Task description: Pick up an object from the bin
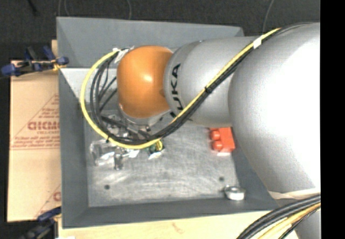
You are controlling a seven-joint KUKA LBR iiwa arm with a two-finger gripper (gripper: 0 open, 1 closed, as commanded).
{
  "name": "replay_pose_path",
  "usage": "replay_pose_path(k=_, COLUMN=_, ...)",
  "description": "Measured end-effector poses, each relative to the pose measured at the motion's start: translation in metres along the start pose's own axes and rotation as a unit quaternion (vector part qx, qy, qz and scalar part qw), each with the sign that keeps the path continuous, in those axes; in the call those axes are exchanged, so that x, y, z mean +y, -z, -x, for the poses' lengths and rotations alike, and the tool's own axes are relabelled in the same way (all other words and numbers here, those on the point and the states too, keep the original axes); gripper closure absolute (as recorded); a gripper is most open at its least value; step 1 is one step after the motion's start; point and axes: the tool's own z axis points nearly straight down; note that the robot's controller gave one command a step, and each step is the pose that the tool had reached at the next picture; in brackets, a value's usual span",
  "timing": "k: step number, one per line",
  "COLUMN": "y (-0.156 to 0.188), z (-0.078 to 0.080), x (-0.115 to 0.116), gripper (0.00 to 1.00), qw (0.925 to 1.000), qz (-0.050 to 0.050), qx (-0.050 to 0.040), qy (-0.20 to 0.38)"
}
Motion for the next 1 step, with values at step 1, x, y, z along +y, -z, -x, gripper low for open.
replay_pose_path(k=1, y=0.0333, z=0.0006, x=-0.0014, gripper=1.0, qw=1.0, qz=0.0, qx=-0.0008, qy=-0.002)
